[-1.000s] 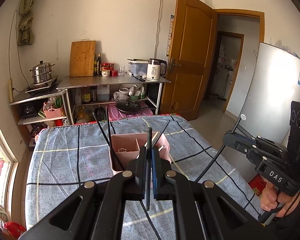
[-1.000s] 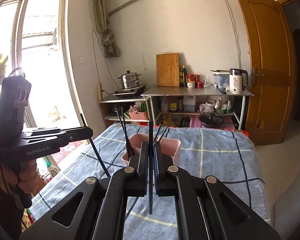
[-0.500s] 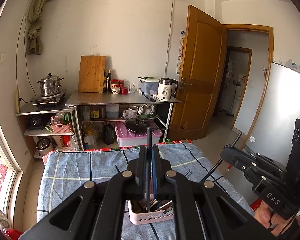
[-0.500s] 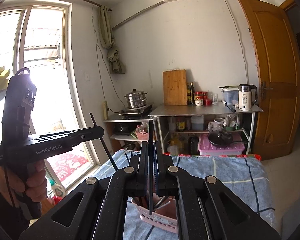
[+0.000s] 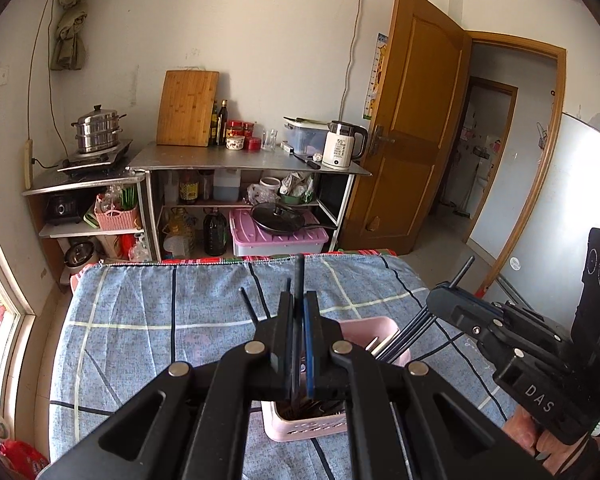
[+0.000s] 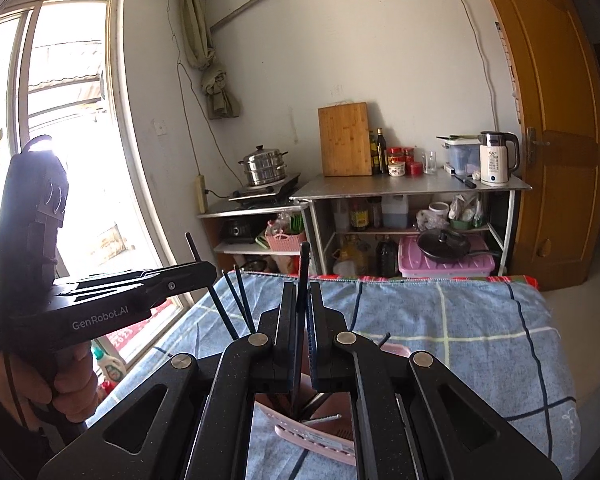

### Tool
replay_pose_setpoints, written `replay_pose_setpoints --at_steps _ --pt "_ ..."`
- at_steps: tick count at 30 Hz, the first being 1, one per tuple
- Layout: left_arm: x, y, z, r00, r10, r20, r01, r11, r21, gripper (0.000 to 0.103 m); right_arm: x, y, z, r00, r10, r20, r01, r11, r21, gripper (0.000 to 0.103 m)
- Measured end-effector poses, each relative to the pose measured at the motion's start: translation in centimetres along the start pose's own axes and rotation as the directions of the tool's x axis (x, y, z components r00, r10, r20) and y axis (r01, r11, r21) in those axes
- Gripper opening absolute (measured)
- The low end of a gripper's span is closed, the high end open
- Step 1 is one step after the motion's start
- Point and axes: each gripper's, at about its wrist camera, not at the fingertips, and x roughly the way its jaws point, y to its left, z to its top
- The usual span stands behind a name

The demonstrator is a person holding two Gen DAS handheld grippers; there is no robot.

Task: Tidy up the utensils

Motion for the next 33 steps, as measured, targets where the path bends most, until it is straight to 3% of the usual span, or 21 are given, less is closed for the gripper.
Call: replay_pose_setpoints --at_steps 12,14,16,17,25,30,33 --pt "2.6 0.7 -2.9 0.996 0.025 -0.088 -0.027 1.000 -0.016 0.006 1.9 -0.5 -2.5 0.994 -0.009 -0.108 0.010 1.000 0.008 0.006" --pt "2.1 0.8 -3.1 0.997 0.028 -0.076 -0.029 0.999 -0.018 0.009 1.4 -0.4 -2.4 0.994 0.001 -0.110 0.000 1.000 0.004 0.007" --pt "1.3 0.7 -3.1 0.998 0.032 -0.053 -0.033 0.999 -0.018 0.025 0.5 -0.3 -2.0 0.996 -0.010 -0.089 0.009 1.000 -0.010 0.011" --pt "0.8 0.7 -3.1 0.999 0.035 -0.039 -0.036 0.999 -0.018 0.027 0.0 -0.3 -1.9 0.997 -0.013 -0.078 0.012 1.000 -0.012 0.015" --pt "-3.3 0.5 -4.0 0.999 0.034 0.036 -0.033 0.999 -0.031 0.032 -4.0 -0.4 -1.3 1.000 -0.023 -0.010 0.023 1.000 -0.020 0.019" --pt "-6.1 -0.6 -6.1 0.996 0.035 0.078 -0.035 0.999 -0.012 0.032 -7.0 -0.2 -2.3 0.999 -0.033 0.024 0.033 0.999 -0.029 0.026" --pt "-7.5 -1.4 -7.8 0.994 0.041 0.103 -0.042 0.999 0.007 0.038 -8.7 0.0 -3.4 0.999 -0.036 0.037 0.038 0.999 -0.036 0.027"
